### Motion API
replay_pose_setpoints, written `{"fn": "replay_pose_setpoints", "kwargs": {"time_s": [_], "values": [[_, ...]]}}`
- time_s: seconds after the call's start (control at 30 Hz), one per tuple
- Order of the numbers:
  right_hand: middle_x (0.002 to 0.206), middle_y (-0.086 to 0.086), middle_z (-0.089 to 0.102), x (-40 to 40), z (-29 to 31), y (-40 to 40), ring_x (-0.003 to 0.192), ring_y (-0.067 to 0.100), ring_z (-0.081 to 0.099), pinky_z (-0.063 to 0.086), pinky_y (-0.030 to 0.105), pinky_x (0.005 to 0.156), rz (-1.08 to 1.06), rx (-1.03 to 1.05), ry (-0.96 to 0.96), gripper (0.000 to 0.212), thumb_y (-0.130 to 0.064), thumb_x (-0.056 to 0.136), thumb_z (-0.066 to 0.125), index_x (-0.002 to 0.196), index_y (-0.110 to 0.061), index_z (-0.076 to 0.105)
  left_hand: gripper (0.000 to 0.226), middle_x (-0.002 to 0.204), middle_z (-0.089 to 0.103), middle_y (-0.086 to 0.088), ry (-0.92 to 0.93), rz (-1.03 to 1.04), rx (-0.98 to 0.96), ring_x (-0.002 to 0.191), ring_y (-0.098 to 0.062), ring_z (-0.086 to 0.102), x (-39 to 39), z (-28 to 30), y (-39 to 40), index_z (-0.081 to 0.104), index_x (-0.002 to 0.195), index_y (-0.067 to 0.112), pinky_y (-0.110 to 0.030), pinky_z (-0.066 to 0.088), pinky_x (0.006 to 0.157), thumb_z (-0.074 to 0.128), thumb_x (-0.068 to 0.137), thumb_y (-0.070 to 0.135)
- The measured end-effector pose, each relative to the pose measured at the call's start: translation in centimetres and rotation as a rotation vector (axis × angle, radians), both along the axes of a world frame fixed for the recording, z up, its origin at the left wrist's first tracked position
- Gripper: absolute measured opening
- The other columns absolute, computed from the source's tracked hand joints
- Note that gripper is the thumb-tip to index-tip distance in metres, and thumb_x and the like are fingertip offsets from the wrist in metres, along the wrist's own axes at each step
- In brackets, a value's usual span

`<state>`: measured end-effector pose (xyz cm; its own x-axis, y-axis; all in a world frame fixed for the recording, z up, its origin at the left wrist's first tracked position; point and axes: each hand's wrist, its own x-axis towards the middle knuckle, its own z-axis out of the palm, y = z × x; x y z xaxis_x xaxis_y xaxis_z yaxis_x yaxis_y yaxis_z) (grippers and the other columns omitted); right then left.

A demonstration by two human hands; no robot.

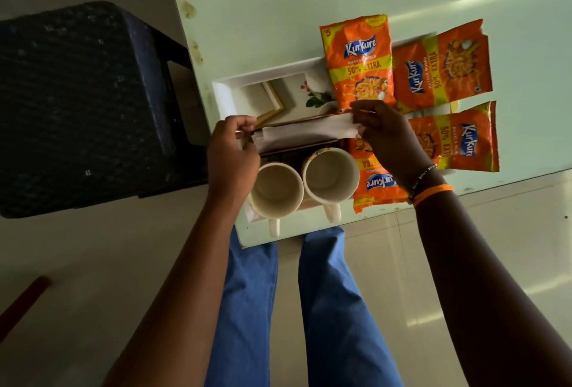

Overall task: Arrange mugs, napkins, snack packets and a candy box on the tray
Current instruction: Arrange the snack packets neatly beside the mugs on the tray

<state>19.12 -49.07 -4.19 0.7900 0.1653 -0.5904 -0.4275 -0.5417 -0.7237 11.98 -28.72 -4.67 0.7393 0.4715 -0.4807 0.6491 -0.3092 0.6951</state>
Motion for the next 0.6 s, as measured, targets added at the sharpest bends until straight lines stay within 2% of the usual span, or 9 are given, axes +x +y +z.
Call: {"fn": "replay_pose_setpoints", "kwargs": {"time_s": [0.07, 0.13, 0.17, 0.23, 0.3, 0.33, 0.43, 0.5, 0.6], "values": [[0.132, 0.02, 0.053, 0.2, 0.4, -0.3, 0.12, 0.021, 0.052, 0.045, 0.025, 0.095, -0.186, 0.147, 0.073, 0.041, 0.012, 0.089, 0.038, 0.128, 0.001, 0.045, 0.033, 0.11, 0.061, -0.001, -0.057, -0.017, -0.016, 0.091, 0.0, 0.057, 1.2, 0.8, -0.8, 0.06, 0.104, 0.014, -0.007, 0.044, 0.078, 0.047, 0.08, -0.005], [0.133, 0.022, 0.051, 0.0, 0.4, 0.1, 0.119, 0.025, 0.051, 0.042, 0.035, 0.102, -0.357, 0.17, 0.105, 0.037, 0.005, 0.092, 0.038, 0.129, 0.002, 0.043, 0.032, 0.11, 0.061, 0.001, -0.089, -0.079, -0.029, 0.09, 0.001, 0.055, 2.5, 1.4, -1.9, 0.06, 0.103, 0.015, -0.001, 0.041, 0.072, 0.046, 0.081, -0.004], [0.13, 0.021, 0.051, -0.2, 0.4, 0.5, 0.113, 0.023, 0.052, 0.042, 0.036, 0.101, -0.377, 0.17, 0.129, 0.036, 0.002, 0.094, 0.038, 0.129, 0.002, 0.043, 0.032, 0.11, 0.061, 0.001, -0.1, -0.129, -0.02, 0.092, -0.002, 0.055, 3.3, 1.6, -2.7, 0.06, 0.104, 0.015, 0.0, 0.039, 0.072, 0.046, 0.082, -0.003], [0.116, 0.016, 0.054, -1.1, 0.1, 1.1, 0.097, 0.014, 0.055, 0.048, 0.027, 0.088, -0.333, 0.258, 0.189, 0.03, 0.0, 0.095, 0.036, 0.123, 0.003, 0.047, 0.031, 0.111, 0.062, 0.0, -0.109, -0.22, -0.008, 0.095, -0.005, 0.054, 4.9, 1.9, -4.3, 0.06, 0.105, 0.014, 0.001, 0.037, 0.071, 0.045, 0.083, -0.001], [0.106, 0.009, 0.056, -1.5, -0.4, 1.2, 0.088, 0.004, 0.059, 0.049, 0.015, 0.076, -0.326, 0.289, 0.17, 0.024, 0.0, 0.095, 0.036, 0.115, -0.005, 0.049, 0.03, 0.113, 0.062, -0.003, -0.097, -0.255, -0.015, 0.098, -0.008, 0.054, 6.5, 2.0, -5.6, 0.059, 0.107, 0.013, -0.004, 0.037, 0.072, 0.044, 0.084, 0.0], [0.11, 0.009, 0.058, -1.2, -0.6, 0.9, 0.093, 0.004, 0.06, 0.049, 0.015, 0.078, -0.369, 0.264, 0.137, 0.024, 0.0, 0.095, 0.036, 0.114, -0.006, 0.049, 0.03, 0.116, 0.062, -0.004, -0.082, -0.267, -0.014, 0.1, -0.009, 0.055, 7.2, 2.0, -6.2, 0.058, 0.109, 0.012, -0.008, 0.037, 0.074, 0.044, 0.085, 0.002], [0.131, 0.016, 0.053, 0.6, -1.3, -1.0, 0.118, 0.025, 0.052, 0.045, 0.034, 0.097, -0.439, 0.051, -0.008, 0.038, 0.001, 0.093, 0.037, 0.13, -0.005, 0.045, 0.033, 0.126, 0.058, -0.005, 0.006, -0.354, -0.015, 0.108, -0.012, 0.054, 8.8, 1.6, -7.8, 0.052, 0.12, 0.014, -0.012, 0.038, 0.07, 0.046, 0.088, 0.009], [0.132, 0.014, 0.054, 1.9, -1.9, -2.2, 0.12, 0.027, 0.051, 0.044, 0.033, 0.094, -0.36, -0.108, -0.082, 0.042, 0.001, 0.09, 0.038, 0.13, -0.01, 0.047, 0.037, 0.132, 0.055, -0.006, 0.127, -0.489, 0.012, 0.115, -0.019, 0.054, 9.6, 1.0, -8.4, 0.047, 0.127, 0.015, -0.019, 0.039, 0.075, 0.048, 0.09, 0.017], [0.134, 0.016, 0.052, 3.4, -2.4, -2.8, 0.121, 0.031, 0.05, 0.044, 0.037, 0.095, -0.185, -0.198, -0.053, 0.046, 0.002, 0.086, 0.039, 0.129, -0.011, 0.049, 0.044, 0.134, 0.054, -0.009, 0.284, -0.616, 0.057, 0.118, -0.027, 0.052, 10.4, 0.1, -9.2, 0.041, 0.133, 0.018, -0.031, 0.039, 0.084, 0.049, 0.09, 0.021]]}}
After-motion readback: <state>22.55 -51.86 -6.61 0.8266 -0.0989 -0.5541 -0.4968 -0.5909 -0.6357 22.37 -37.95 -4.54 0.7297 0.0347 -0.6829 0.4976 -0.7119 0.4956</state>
